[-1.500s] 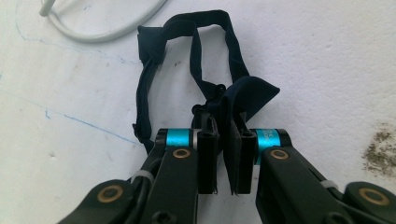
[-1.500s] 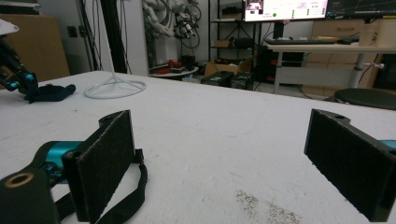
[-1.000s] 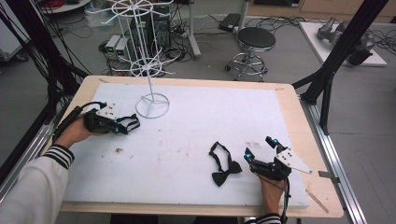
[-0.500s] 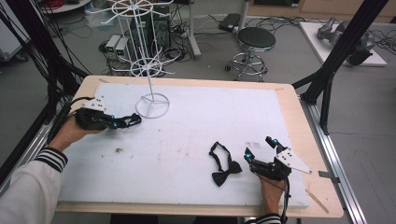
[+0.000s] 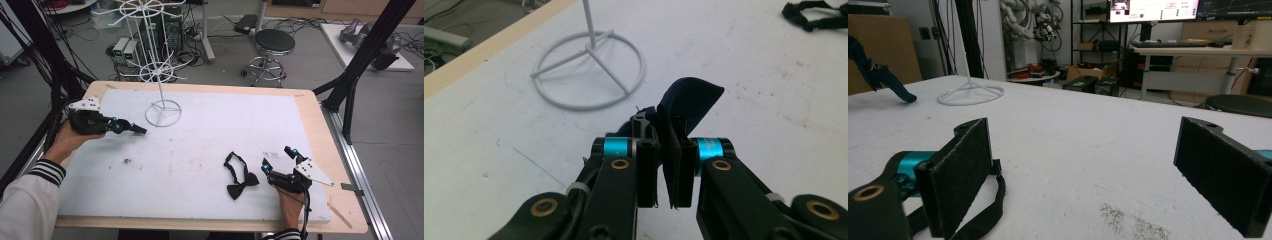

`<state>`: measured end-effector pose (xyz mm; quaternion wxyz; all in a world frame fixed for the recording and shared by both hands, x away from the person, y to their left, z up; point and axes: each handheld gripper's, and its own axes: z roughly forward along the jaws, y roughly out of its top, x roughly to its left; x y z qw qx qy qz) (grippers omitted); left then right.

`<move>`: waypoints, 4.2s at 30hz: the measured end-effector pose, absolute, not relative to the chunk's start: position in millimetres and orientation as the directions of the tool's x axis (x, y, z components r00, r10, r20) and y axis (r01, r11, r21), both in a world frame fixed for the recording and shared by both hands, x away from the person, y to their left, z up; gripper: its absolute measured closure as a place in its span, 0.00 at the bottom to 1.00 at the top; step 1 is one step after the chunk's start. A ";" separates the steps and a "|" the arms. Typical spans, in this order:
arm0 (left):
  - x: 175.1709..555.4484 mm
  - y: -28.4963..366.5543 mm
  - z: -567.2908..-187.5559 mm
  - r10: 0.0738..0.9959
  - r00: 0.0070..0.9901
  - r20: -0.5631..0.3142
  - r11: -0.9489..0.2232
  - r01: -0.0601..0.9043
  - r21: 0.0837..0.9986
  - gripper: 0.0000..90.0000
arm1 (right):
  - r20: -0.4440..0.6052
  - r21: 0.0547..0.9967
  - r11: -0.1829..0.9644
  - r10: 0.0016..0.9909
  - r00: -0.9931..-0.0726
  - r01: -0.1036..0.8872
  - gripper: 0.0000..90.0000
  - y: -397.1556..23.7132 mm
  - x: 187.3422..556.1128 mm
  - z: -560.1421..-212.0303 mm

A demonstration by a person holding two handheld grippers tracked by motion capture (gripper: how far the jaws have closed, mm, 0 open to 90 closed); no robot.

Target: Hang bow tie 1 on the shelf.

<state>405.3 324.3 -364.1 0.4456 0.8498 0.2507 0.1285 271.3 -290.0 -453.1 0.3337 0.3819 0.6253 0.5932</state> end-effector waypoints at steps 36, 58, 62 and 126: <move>386.8 310.9 -317.7 0.527 0.842 -0.118 -0.221 0.270 0.937 0.94 | 0.037 0.996 0.005 0.874 -0.484 0.085 0.09 -289.4 271.3 -453.0; 387.7 309.3 -289.5 0.543 0.833 -0.107 -0.183 0.241 0.953 0.94 | 0.034 0.997 0.006 0.874 -0.484 0.081 0.09 -289.6 271.7 -453.0; 388.8 309.7 -288.0 0.545 0.831 -0.112 -0.167 0.239 0.957 0.94 | 0.033 0.997 0.007 0.875 -0.484 0.081 0.09 -289.6 271.8 -453.0; 429.8 285.9 -259.5 0.631 0.775 -0.046 -0.201 0.220 0.955 0.94 | 0.039 0.996 0.003 0.873 -0.487 0.085 0.09 -289.4 271.8 -453.0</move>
